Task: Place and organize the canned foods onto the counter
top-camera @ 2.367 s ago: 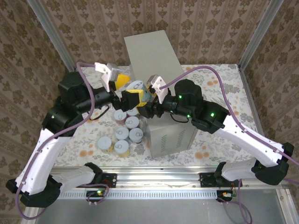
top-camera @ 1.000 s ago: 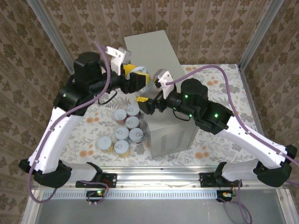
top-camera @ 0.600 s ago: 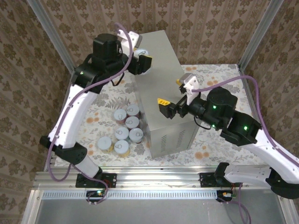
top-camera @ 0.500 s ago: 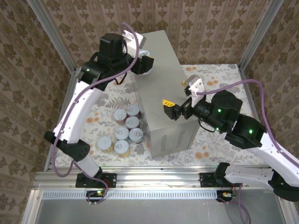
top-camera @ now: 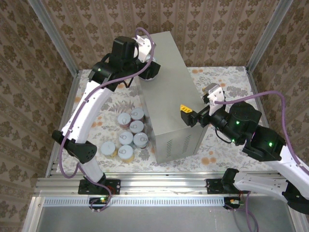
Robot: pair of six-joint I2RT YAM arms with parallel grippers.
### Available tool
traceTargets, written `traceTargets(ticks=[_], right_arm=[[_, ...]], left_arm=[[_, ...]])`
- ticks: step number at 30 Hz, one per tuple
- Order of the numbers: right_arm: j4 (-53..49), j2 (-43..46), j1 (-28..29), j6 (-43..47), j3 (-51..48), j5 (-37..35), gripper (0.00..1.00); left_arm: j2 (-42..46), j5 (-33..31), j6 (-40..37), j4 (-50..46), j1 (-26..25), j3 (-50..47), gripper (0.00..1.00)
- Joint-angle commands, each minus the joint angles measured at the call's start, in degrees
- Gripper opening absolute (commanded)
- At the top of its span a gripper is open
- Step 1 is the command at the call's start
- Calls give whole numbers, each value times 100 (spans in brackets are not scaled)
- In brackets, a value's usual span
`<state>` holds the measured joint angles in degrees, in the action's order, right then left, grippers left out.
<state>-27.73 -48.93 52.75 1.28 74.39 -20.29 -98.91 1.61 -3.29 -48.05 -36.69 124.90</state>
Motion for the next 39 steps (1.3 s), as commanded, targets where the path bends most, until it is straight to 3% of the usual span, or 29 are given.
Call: traceTargets(ticks=[1,8,15,26,35,39], right_arm=[[-84,49,19,-21,-64,-177,100],[-68,52,20,-77,-107,-170,100],[64,-36,17,-27,-155,-162,100],[133,-178,17,-56,-117,-25,100],[79,-25,19,-128,-190,-45,100],[67,-12,16,-128,-203,-72,100]], left_arm=[[175,1,-84,343,-16,33,65],[348,117,-49,404,6,-109,90],[867,309,41,500,143,-733,100],[1163,753,184,622,278,-1392,96],[981,1129,280,863,550,-1377,77],[795,1315,327,930,781,-1231,74]])
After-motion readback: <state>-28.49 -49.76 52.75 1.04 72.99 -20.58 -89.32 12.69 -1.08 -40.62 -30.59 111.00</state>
